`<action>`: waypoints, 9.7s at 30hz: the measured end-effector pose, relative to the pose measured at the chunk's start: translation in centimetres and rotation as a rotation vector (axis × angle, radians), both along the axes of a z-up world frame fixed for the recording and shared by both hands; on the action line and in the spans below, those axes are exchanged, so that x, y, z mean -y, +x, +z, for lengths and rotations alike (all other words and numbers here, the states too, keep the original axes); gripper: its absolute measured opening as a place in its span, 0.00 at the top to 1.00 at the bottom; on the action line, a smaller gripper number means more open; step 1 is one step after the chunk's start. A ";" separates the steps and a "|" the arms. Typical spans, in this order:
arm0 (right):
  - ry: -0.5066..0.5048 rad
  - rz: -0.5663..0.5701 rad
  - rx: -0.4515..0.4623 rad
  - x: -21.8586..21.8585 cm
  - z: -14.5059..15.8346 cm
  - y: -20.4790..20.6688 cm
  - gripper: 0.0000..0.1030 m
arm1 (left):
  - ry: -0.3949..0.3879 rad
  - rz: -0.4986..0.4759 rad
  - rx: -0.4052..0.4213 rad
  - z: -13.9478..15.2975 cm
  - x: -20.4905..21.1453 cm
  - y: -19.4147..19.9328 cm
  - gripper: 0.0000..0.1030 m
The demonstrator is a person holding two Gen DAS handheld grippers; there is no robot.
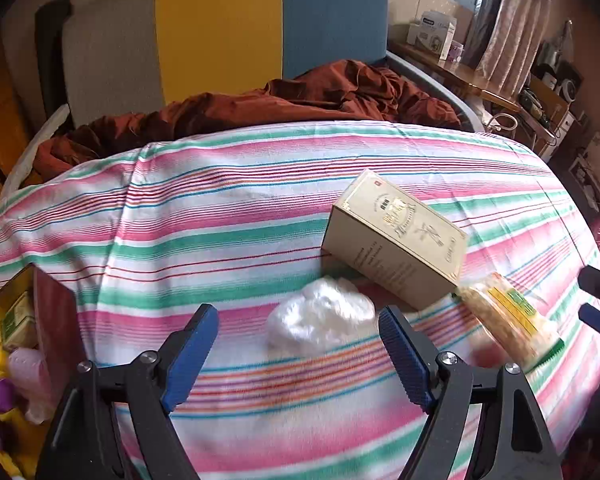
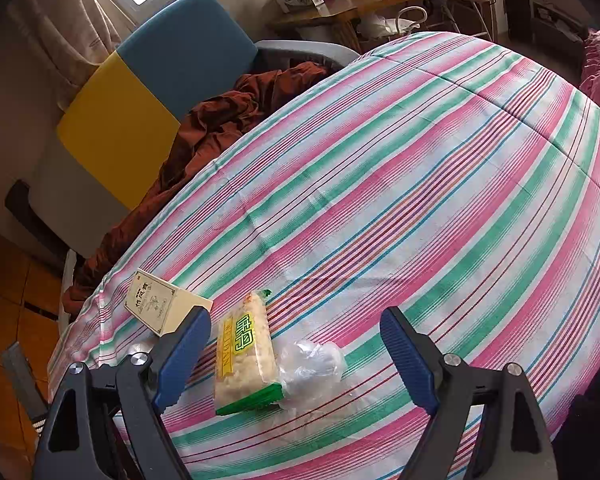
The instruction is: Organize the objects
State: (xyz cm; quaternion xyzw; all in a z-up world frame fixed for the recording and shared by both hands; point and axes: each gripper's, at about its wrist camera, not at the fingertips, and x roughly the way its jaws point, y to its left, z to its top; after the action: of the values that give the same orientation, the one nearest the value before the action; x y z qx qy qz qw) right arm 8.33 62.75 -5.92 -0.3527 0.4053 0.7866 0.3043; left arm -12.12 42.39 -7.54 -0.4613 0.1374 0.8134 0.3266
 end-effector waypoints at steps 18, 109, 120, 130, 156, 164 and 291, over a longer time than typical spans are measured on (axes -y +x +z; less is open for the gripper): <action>0.011 -0.001 0.024 -0.1 -0.4 -0.2 0.14 | -0.047 -0.057 -0.018 -2.8 -0.3 0.8 0.67; 0.313 0.723 0.242 23.5 -6.1 -12.2 0.49 | 0.225 0.482 -0.161 5.2 41.0 8.4 0.66; 0.318 0.731 0.237 23.4 -6.0 -12.1 0.49 | 0.193 0.410 -0.211 6.5 38.0 5.4 0.65; 0.319 0.732 0.236 23.5 -6.0 -12.1 0.49 | 0.208 0.388 -0.116 6.4 35.9 -3.1 0.65; 0.314 0.709 0.229 23.7 -5.4 -12.9 0.50 | 0.202 0.639 -0.113 4.7 43.6 -4.0 0.30; 0.361 0.754 0.154 26.0 -1.4 -14.5 0.50 | 0.209 0.587 -0.153 4.9 45.0 1.3 0.26; -0.072 0.142 0.060 -0.1 -2.5 -0.8 0.20 | 0.018 -0.212 0.286 -2.1 -3.8 6.5 0.56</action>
State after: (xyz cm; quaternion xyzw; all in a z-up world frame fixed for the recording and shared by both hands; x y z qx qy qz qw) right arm 7.54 62.80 -8.40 -0.4150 0.3980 0.7801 0.2467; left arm -5.60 46.24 -9.60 -0.5522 0.1300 0.7018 0.4309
